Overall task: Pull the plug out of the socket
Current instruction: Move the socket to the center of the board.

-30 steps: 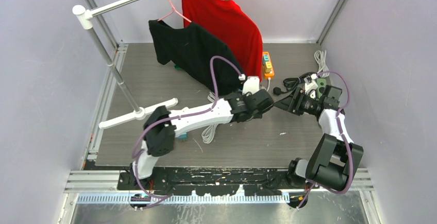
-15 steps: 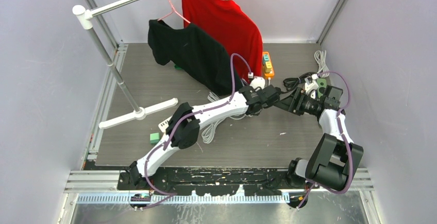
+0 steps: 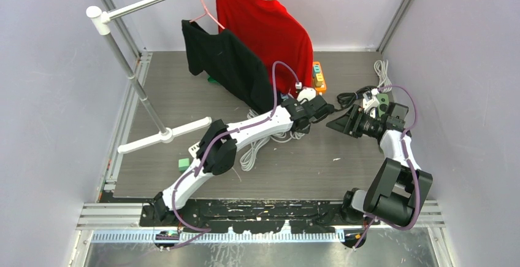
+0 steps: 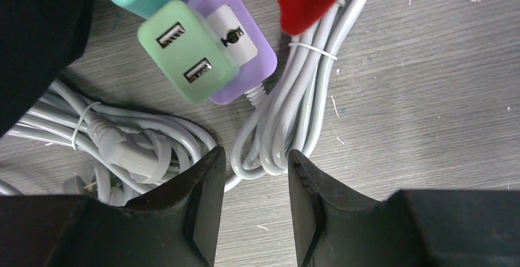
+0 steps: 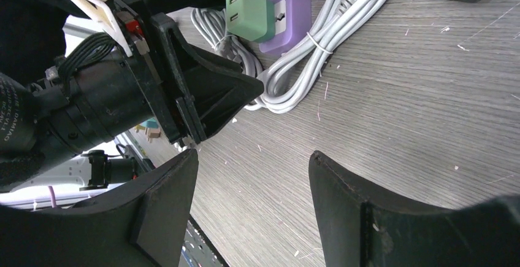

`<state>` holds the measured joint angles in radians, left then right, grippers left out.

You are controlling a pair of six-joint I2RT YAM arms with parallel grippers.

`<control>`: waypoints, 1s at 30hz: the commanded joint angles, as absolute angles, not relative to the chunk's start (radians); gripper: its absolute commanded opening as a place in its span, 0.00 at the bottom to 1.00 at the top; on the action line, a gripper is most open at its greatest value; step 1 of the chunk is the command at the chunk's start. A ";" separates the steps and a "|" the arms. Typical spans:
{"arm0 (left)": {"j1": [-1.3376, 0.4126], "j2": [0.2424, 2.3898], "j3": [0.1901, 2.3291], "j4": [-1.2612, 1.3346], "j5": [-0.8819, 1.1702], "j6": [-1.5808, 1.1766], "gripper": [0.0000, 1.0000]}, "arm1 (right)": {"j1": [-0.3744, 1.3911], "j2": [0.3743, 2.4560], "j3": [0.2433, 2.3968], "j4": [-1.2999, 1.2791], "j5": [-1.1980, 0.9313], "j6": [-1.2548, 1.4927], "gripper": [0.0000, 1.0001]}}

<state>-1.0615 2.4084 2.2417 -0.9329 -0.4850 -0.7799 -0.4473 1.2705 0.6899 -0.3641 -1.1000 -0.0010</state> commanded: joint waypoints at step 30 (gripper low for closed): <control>-1.074 2.327 2.219 -0.848 -0.448 -0.685 0.00 | -0.456 1.289 0.707 -0.365 -1.135 -0.031 0.71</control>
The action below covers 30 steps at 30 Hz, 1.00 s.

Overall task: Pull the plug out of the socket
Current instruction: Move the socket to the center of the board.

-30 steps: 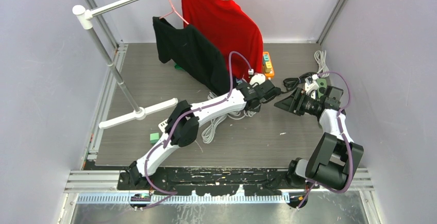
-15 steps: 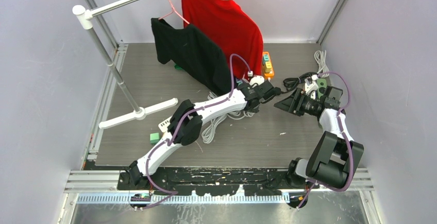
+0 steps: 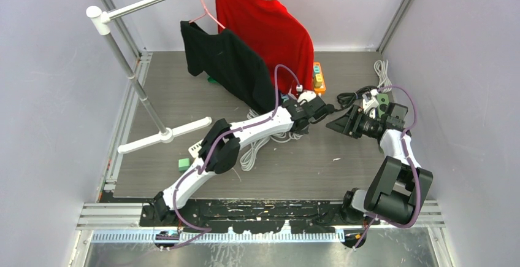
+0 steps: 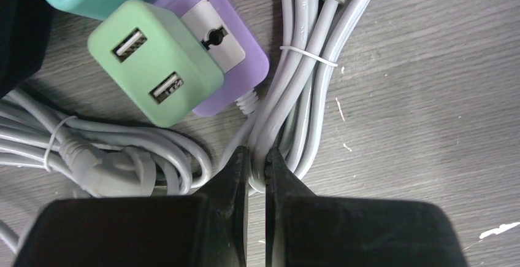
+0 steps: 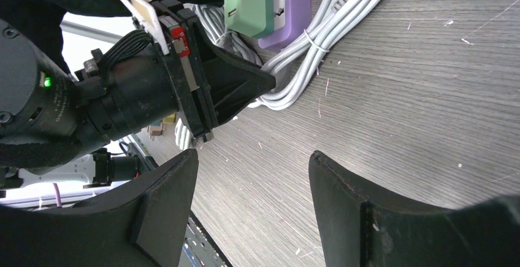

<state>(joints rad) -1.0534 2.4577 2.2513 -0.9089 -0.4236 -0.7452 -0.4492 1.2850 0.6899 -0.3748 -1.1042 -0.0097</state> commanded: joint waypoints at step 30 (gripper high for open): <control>-1.187 1.623 1.277 -0.575 -0.209 -0.494 0.00 | -0.458 1.306 0.707 -0.365 -1.172 -0.032 0.71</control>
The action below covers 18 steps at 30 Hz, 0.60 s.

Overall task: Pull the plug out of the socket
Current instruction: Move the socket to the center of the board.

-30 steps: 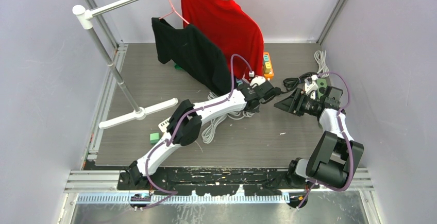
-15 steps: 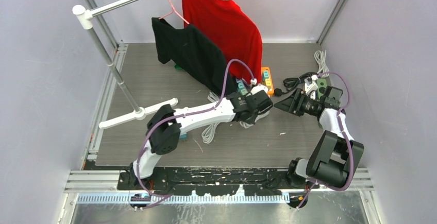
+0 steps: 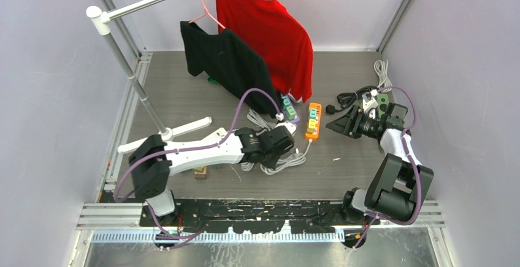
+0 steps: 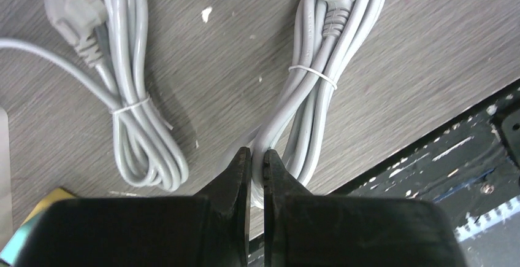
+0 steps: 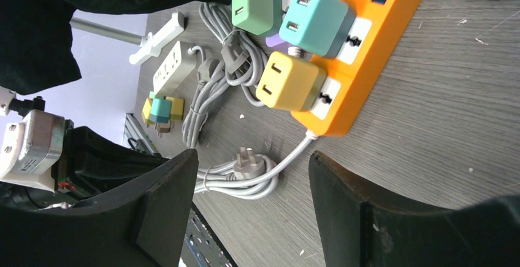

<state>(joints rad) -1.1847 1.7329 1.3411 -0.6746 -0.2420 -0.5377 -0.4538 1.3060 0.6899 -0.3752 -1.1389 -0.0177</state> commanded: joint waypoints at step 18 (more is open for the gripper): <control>-1.187 1.411 1.006 -0.544 -0.191 -0.461 0.00 | -0.458 1.305 0.707 -0.362 -1.178 -0.034 0.71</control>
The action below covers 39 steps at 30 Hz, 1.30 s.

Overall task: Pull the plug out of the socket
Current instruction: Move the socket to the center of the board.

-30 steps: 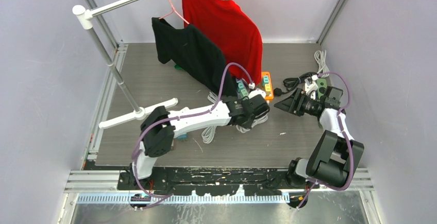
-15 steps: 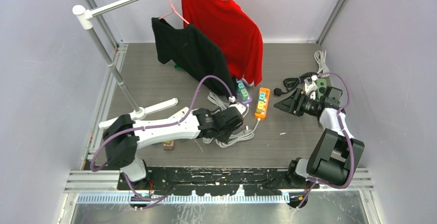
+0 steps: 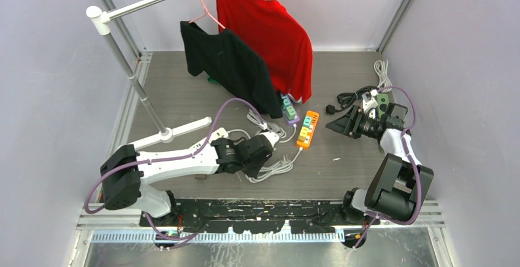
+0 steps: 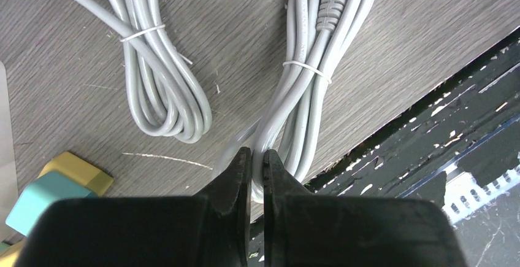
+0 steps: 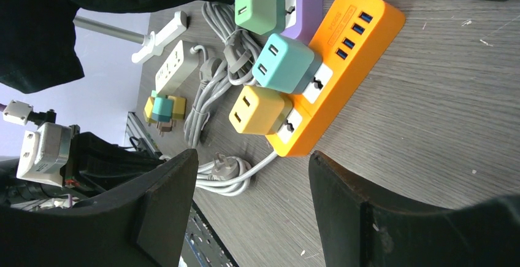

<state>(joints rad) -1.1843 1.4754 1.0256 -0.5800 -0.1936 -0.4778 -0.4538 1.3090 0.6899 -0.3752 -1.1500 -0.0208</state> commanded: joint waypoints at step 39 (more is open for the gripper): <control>-1.185 1.190 0.853 -0.665 -0.374 -0.624 0.35 | -0.457 1.312 0.710 -0.363 -1.180 -0.032 0.72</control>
<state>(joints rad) -1.1843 1.2530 0.8536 -0.6666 -0.3271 -0.5941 -0.4538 1.3098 0.6899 -0.3752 -1.1507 -0.0212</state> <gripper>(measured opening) 0.277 0.714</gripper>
